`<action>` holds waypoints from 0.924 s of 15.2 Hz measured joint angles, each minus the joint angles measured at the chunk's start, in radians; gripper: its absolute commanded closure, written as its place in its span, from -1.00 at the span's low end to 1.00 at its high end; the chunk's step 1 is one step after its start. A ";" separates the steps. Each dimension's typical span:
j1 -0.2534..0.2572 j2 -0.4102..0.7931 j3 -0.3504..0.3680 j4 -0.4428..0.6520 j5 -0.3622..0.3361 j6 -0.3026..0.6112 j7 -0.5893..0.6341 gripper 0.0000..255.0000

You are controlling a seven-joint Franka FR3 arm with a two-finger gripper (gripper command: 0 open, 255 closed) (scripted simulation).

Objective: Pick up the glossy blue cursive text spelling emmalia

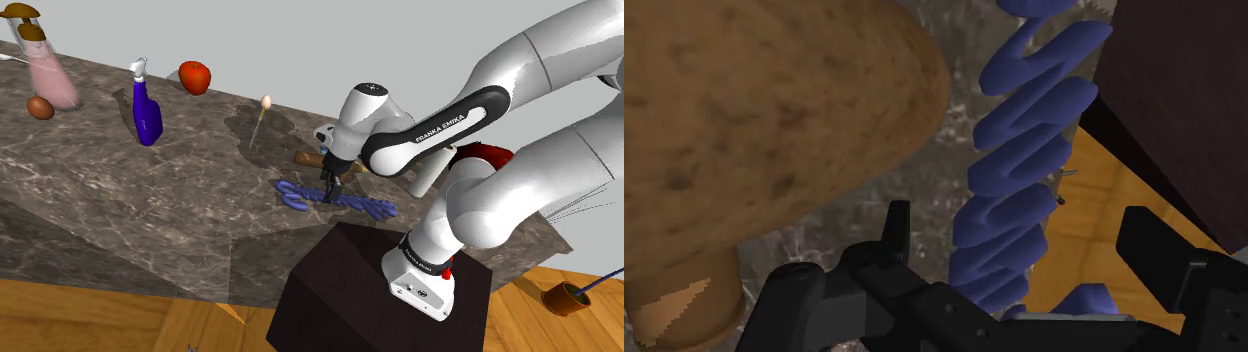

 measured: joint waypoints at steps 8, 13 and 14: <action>-0.006 0.072 0.002 -0.006 -0.011 0.079 0.009 1.00; -0.006 0.073 0.002 -0.006 -0.010 0.080 0.009 1.00; -0.006 0.072 0.002 -0.006 -0.011 0.081 0.008 1.00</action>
